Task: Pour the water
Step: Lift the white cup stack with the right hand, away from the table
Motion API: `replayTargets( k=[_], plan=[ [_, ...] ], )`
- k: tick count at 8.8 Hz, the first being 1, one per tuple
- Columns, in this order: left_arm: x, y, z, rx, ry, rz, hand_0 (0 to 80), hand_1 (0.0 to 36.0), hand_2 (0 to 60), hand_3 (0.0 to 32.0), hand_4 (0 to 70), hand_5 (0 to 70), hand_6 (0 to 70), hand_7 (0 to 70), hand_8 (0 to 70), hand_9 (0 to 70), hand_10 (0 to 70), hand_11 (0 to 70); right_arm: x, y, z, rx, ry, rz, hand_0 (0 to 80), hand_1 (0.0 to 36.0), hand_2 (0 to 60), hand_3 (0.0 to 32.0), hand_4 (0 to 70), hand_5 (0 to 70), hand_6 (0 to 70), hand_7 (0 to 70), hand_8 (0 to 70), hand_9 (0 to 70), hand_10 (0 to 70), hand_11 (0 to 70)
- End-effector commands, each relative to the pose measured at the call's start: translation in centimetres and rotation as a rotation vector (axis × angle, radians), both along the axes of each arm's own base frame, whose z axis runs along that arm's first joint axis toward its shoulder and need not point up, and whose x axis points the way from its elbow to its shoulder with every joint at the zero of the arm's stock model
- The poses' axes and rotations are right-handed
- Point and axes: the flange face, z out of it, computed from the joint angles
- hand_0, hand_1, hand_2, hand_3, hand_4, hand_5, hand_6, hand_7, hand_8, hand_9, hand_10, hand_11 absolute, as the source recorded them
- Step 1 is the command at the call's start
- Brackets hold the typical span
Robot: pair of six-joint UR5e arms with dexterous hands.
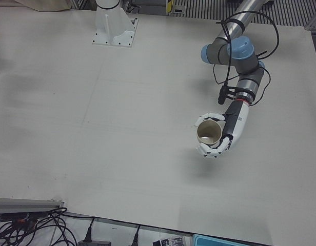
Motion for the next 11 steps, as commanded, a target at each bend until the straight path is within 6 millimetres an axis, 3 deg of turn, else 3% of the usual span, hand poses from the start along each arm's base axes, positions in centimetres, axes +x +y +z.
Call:
replayTargets(
  k=[1, 2, 3, 4, 6, 9, 11],
  plan=[
    [0.1, 0.0, 0.0, 0.0, -0.001, 0.002, 48.3, 27.7, 60.0, 0.0, 19.7, 53.7, 27.7, 50.0, 37.7, 36.9, 25.2, 37.8, 5.2, -0.4, -5.1, 0.038, 0.088, 0.101, 47.4, 9.2, 13.2, 0.0, 3.5, 36.2, 48.6, 47.6, 47.3, 51.2, 39.1, 55.6],
    [0.1, 0.0, 0.0, 0.0, -0.001, 0.002, 48.3, 27.7, 60.0, 0.0, 19.7, 53.7, 27.7, 50.1, 37.7, 36.8, 25.2, 37.8, 5.4, -0.5, -5.3, 0.039, 0.095, 0.108, 46.9, 5.0, 4.2, 0.0, 0.4, 38.1, 54.1, 55.7, 57.5, 59.7, 53.1, 70.0],
    [0.1, 0.0, 0.0, 0.0, -0.001, 0.002, 48.2, 27.7, 60.0, 0.0, 19.6, 53.9, 27.7, 50.0, 37.8, 36.9, 25.2, 37.8, 5.9, -0.6, -5.3, 0.04, 0.097, 0.116, 47.6, 5.0, 1.4, 0.0, 0.0, 40.3, 54.6, 64.4, 59.4, 63.6, 70.0, 70.0],
    [0.1, -0.1, 0.0, 0.001, 0.0, 0.003, 48.4, 27.8, 60.0, 0.0, 19.8, 53.9, 27.8, 50.2, 37.9, 37.1, 25.2, 37.9, 6.4, -0.7, -5.3, 0.04, 0.097, 0.125, 47.4, 4.5, 2.3, 0.0, 0.0, 42.2, 56.7, 67.4, 63.9, 69.9, 70.0, 70.0],
    [0.1, -0.1, 0.0, 0.0, -0.001, 0.003, 48.5, 27.8, 60.0, 0.0, 19.9, 54.3, 27.9, 50.1, 37.8, 37.0, 25.3, 37.9, 7.0, -0.9, -6.2, 0.055, 0.09, 0.136, 50.8, 7.0, 2.0, 0.0, 0.0, 46.5, 63.9, 70.0, 70.0, 70.0, 70.0, 70.0],
    [0.2, -0.1, -0.2, 0.002, 0.0, 0.003, 48.6, 28.1, 60.0, 0.0, 20.0, 55.7, 28.1, 50.2, 37.8, 37.0, 25.1, 37.8, 9.2, -0.9, -9.2, 0.099, 0.088, 0.181, 50.3, 7.7, 2.4, 0.0, 0.0, 44.9, 60.4, 70.0, 65.5, 70.0, 70.0, 70.0],
    [0.3, -0.1, -0.9, 0.014, 0.007, 0.006, 49.1, 28.6, 60.0, 0.0, 20.6, 56.8, 28.5, 50.8, 37.9, 37.1, 25.0, 37.7, 9.8, -1.1, -13.1, 0.151, 0.14, 0.204, 50.7, 8.0, 2.2, 0.0, 0.0, 45.5, 59.6, 70.0, 63.9, 70.0, 70.0, 70.0]
  ],
)
